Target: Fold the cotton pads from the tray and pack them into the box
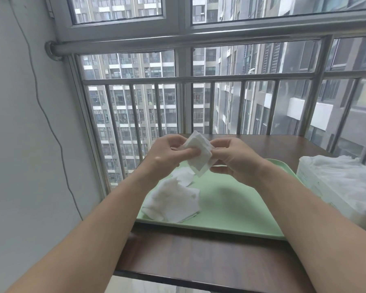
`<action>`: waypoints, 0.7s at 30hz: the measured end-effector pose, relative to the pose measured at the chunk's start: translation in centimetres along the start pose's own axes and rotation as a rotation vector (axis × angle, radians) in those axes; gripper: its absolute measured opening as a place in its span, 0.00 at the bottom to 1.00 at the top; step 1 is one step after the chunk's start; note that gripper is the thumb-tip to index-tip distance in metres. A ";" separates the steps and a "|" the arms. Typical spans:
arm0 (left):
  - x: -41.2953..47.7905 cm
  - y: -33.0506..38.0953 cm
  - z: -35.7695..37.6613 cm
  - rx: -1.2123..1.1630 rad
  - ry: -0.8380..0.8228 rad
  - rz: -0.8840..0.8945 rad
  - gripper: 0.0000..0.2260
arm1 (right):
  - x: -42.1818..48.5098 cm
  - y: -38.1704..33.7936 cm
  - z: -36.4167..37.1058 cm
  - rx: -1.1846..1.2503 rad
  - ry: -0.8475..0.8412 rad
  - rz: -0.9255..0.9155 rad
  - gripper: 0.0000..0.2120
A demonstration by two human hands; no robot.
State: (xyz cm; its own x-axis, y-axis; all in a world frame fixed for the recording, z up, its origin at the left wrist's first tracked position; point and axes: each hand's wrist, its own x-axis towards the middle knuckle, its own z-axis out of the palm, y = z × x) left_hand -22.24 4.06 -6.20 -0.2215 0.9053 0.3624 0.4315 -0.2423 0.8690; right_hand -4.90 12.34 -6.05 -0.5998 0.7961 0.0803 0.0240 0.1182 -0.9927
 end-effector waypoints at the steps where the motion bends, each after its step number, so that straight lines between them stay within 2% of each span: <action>1: 0.1 -0.1 0.0 -0.010 0.006 -0.005 0.07 | 0.0 0.0 0.0 -0.011 -0.008 0.000 0.14; 4: -0.1 -0.1 0.1 -0.052 0.024 0.003 0.13 | 0.1 0.0 0.0 -0.035 -0.031 0.001 0.14; 8: 0.0 -0.4 0.4 -0.108 0.108 0.016 0.09 | 0.0 -0.1 0.0 -0.008 -0.063 -0.014 0.17; 11: 0.3 -0.7 0.2 -0.184 0.197 0.000 0.10 | 0.0 -0.2 -0.1 0.065 -0.070 -0.020 0.17; 14: 0.5 -1.0 -0.3 -0.318 0.275 -0.052 0.09 | -0.2 -0.2 0.0 0.077 -0.012 -0.013 0.12; 18: 0.5 -1.1 -1.1 -0.414 0.293 -0.131 0.09 | -0.1 -0.5 -0.4 0.116 0.112 -0.044 0.05; 21: 0.3 -0.9 -1.1 -0.417 0.270 -0.145 0.12 | -0.2 -1.1 -0.6 0.252 0.052 -0.112 0.05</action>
State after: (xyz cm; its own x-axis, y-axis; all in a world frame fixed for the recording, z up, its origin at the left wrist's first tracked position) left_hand -23.66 4.20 -6.53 -0.4948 0.8308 0.2548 0.0069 -0.2894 0.9572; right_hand -4.32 12.41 -4.94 -0.5452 0.8168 0.1888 -0.2439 0.0609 -0.9679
